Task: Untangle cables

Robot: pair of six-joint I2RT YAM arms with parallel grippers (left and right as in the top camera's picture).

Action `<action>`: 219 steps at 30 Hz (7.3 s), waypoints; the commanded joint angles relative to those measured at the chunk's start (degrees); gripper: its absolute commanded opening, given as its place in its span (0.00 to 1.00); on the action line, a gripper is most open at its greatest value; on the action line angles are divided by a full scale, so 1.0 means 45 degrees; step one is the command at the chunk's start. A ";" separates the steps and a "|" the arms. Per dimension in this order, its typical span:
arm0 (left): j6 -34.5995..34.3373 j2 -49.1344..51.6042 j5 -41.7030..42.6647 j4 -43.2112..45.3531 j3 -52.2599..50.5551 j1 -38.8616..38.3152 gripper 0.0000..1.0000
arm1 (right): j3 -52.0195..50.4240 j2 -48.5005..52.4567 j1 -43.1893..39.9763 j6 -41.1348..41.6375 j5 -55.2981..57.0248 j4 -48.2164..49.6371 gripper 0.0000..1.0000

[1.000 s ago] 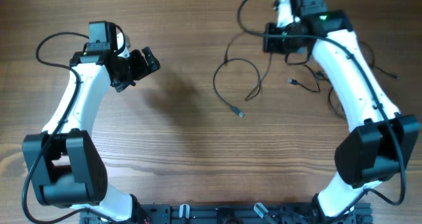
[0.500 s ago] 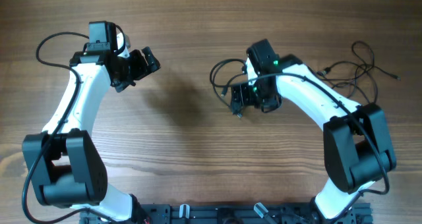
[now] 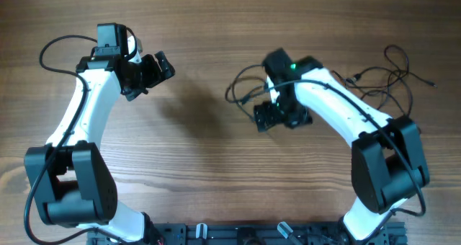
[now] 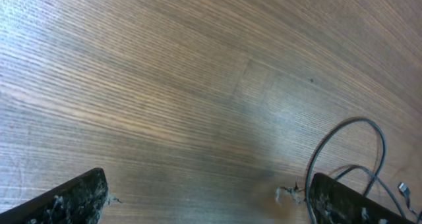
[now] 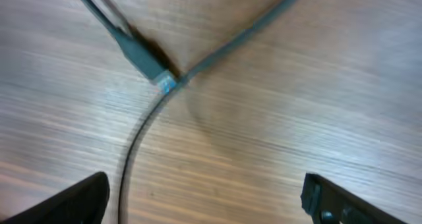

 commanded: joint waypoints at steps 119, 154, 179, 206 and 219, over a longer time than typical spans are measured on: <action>0.0015 -0.0189 -0.0117 -0.0010 0.0136 0.0053 1.00 | -0.1307 0.0248 -0.4153 -0.3186 0.3876 0.8602 1.00; 0.4862 -0.3181 0.0029 1.0846 -0.6892 -0.3016 1.00 | -0.1307 0.0248 -0.4143 -0.3191 0.3876 0.8636 1.00; 0.1311 -1.6364 -0.2701 0.7946 -1.5951 -0.2977 1.00 | -0.1307 0.0248 -0.4143 -0.3186 0.3876 0.8636 1.00; 0.3939 -2.2003 -0.3113 0.7941 -1.5951 -0.0670 1.00 | -0.1307 0.0248 -0.4143 -0.3186 0.3876 0.8636 1.00; 0.3939 -2.2003 -0.3109 0.7941 -1.5951 -0.0670 1.00 | -0.1307 -0.2429 -0.4143 -0.3186 0.3876 0.8636 1.00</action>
